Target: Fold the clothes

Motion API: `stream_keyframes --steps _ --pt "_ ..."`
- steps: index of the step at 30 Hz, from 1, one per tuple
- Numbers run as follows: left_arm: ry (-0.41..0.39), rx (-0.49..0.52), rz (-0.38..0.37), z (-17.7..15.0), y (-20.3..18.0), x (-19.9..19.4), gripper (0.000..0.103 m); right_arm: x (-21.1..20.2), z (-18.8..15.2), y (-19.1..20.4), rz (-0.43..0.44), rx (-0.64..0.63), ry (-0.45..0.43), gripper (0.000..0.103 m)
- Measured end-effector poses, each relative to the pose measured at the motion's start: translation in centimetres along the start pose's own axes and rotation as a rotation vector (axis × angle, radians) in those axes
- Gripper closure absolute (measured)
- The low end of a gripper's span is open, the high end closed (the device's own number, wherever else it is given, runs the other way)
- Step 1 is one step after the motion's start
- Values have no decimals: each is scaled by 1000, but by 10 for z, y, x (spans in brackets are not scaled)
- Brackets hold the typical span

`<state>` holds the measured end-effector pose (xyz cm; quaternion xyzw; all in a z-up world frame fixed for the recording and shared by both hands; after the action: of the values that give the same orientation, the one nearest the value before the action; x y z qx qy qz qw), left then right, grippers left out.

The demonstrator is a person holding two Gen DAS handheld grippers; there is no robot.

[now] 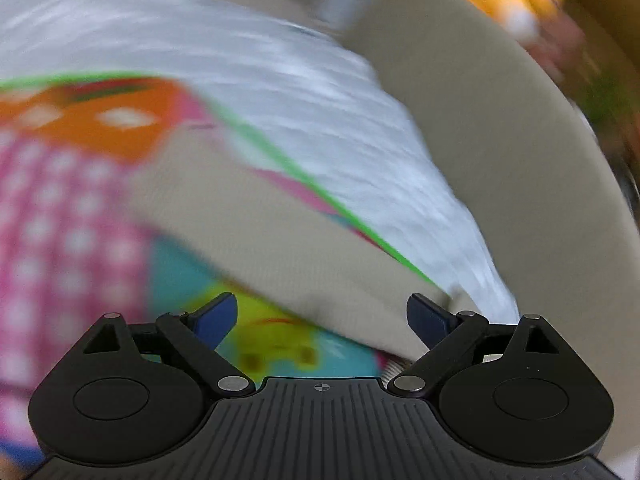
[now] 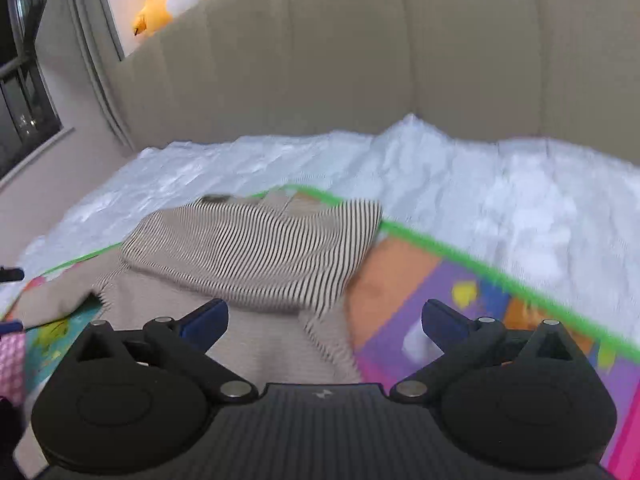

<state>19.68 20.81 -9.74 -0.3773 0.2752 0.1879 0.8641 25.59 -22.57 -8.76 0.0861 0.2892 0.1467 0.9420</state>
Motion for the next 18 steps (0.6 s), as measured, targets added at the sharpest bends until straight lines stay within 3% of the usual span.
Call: stream_keyframes --steps 2,5,9,14,17,18 --pt "-12 -119 55 9 34 -16 8 8 -10 -2 -2 6 34 0" --pt "-26 -168 124 13 48 1 10 21 -27 -8 -11 21 122 0" --pt "-75 -103 181 17 41 20 10 28 -38 -8 -33 3 157 0" --pt "-101 12 206 22 28 40 20 33 -46 2 -80 -65 163 0" --pt "-108 55 216 26 26 45 59 34 -49 5 -97 -97 158 0" --pt "-105 70 218 27 25 44 86 35 -48 5 -95 -96 156 0"
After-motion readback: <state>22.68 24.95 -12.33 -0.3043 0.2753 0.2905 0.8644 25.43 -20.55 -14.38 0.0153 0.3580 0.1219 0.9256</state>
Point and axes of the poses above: each gripper's, at about its wrist camera, not at the fingertips, and x roughly the way its jaws point, y to its left, z to its top, the point moved 7 cm from there along x, roughly the way its jaws point, and after that the axes turned 8 degrees about -y, right-handed, at the moved point
